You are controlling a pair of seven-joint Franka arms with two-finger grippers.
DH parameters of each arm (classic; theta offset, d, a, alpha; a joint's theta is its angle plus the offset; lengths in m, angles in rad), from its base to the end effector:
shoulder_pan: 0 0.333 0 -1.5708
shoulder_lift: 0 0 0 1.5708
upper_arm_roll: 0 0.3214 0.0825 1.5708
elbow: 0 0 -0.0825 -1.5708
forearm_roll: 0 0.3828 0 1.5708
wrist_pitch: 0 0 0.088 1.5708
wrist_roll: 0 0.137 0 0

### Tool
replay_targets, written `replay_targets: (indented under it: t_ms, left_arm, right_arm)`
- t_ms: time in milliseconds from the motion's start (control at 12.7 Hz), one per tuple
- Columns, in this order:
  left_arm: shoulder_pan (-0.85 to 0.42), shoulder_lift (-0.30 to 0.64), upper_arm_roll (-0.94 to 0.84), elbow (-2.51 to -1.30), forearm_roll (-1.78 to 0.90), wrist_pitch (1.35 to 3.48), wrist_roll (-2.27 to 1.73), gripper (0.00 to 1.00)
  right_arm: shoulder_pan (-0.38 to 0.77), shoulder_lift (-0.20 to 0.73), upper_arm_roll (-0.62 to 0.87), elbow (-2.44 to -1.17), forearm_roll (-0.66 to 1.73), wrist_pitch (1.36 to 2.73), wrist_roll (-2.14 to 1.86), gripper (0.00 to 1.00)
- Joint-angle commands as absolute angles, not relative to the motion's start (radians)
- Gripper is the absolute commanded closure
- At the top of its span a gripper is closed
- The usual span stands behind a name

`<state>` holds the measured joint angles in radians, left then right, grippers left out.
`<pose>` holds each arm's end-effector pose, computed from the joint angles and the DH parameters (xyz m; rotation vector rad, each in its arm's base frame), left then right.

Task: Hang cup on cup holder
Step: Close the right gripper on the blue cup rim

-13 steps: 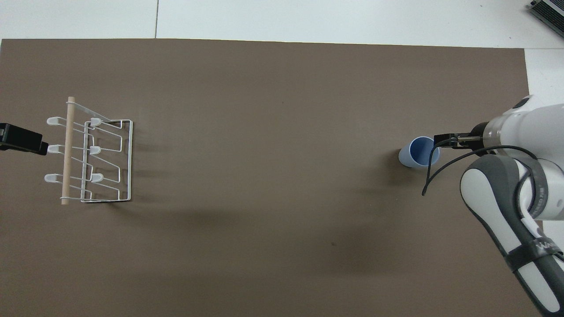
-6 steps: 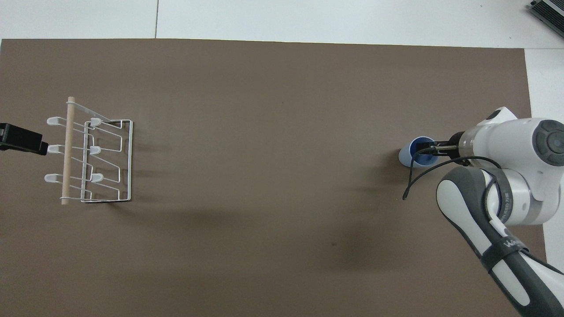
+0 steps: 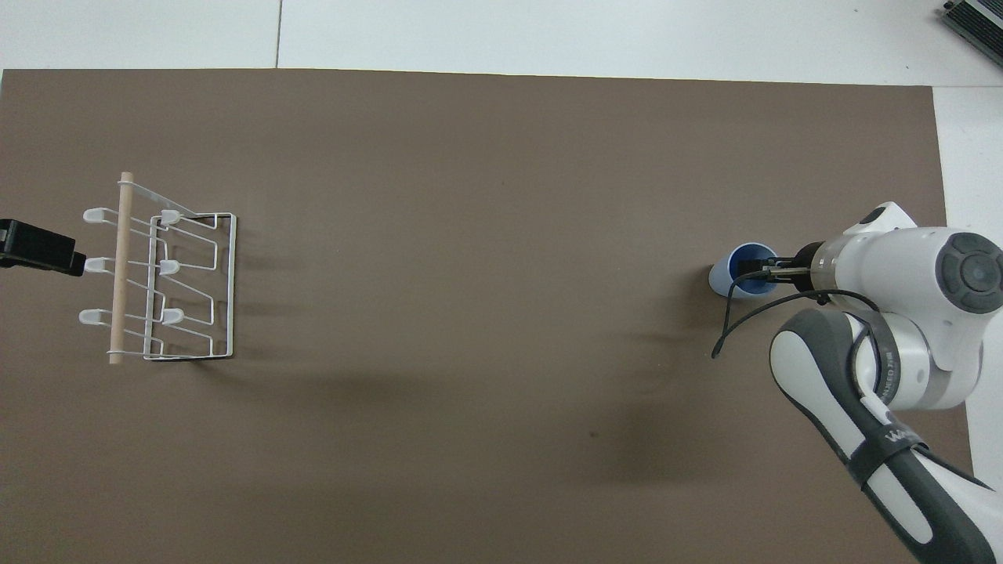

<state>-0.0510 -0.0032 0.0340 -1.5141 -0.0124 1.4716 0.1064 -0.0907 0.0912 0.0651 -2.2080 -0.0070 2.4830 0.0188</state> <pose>0.5411 -0.0110 0.6196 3.1208 -0.1943 -0.0605 0.5634 -0.0147 0.3338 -3.1272 0.0627 -0.2886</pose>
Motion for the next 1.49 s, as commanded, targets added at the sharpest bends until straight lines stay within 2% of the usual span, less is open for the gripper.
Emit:
replay_targets:
  t_ms: [0,79,471,628,942,1414]
  left_arm:
    - [-0.043,-0.029,0.026,-1.542,-0.002,1.465,0.097,0.00]
    - [-0.043,-0.029,0.028,-1.542,-0.002,1.465,0.097,0.00]
    - [-0.043,-0.029,0.028,-1.542,-0.002,1.465,0.097,0.00]
    - [-0.043,-0.029,0.028,-1.542,-0.002,1.465,0.097,0.00]
    - [-0.043,-0.029,0.028,-1.542,-0.002,1.465,0.097,0.00]
    - [-0.041,-0.031,0.026,-1.542,-0.002,1.453,0.097,0.00]
  right_arm:
    - [-0.103,0.084,0.072,-2.221,0.018,2.502,0.011,0.11]
    - [-0.103,0.084,0.071,-2.221,0.018,2.497,0.008,0.20]
    - [-0.103,0.086,0.072,-2.214,0.018,2.488,0.023,0.81]
    - [-0.103,0.086,0.072,-2.212,0.018,2.487,0.026,0.96]
    - [-0.095,0.083,0.072,-2.162,0.018,2.409,0.026,0.99]
    - [-0.101,0.074,0.071,-1.964,0.018,2.189,0.022,0.99]
